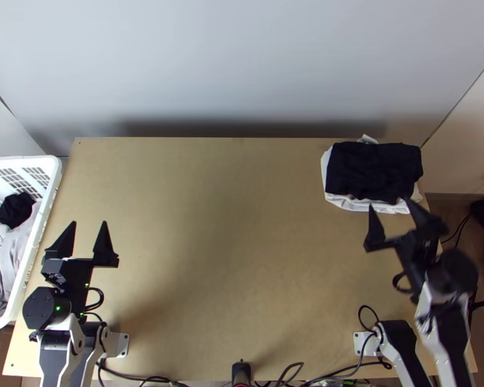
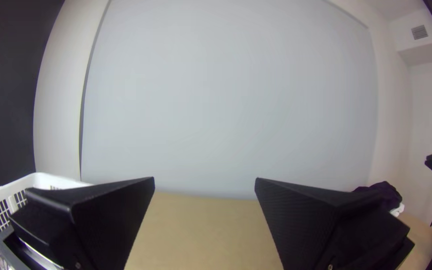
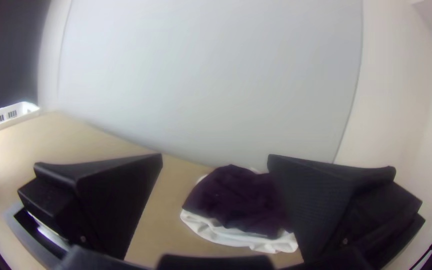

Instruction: Fold the t-shirt

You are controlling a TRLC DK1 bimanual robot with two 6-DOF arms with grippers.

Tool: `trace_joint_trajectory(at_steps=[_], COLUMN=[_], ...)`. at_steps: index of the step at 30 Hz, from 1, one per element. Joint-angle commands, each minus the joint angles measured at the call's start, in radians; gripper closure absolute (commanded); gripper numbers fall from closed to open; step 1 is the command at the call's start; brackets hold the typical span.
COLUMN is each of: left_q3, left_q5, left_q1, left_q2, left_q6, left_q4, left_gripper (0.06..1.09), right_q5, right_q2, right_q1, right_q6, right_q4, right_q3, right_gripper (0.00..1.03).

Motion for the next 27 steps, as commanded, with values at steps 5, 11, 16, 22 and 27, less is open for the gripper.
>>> trace_joint_trajectory(at_steps=[5, 11, 16, 22, 27], left_q3=[-0.087, -0.105, -0.108, -0.112, -0.112], left_q5=[-0.001, -0.003, -0.003, -0.001, -0.001], left_q1=[0.097, 0.096, 0.099, 0.04, 0.033], left_q2=[-0.074, -0.073, -0.07, -0.07, -0.071], left_q6=[-0.058, -0.046, -0.028, -0.009, -0.009], left_q4=[-0.041, -0.209, -0.26, -0.263, -0.263], left_gripper=[0.11, 0.11, 0.11, 0.11, 0.11], right_q5=[0.218, 0.218, 0.218, 0.218, 0.218], right_q2=[-0.423, -0.421, -0.423, -0.419, -0.419], right_q1=[-0.007, 0.062, 0.065, 0.036, 0.036], right_q6=[0.109, 0.153, 0.161, 0.163, 0.163], right_q4=[0.267, 0.028, -0.165, -0.167, -0.167], right_q3=[-0.364, -0.368, -0.37, -0.37, -0.37], right_gripper=[0.05, 0.05, 0.05, 0.05, 0.05])
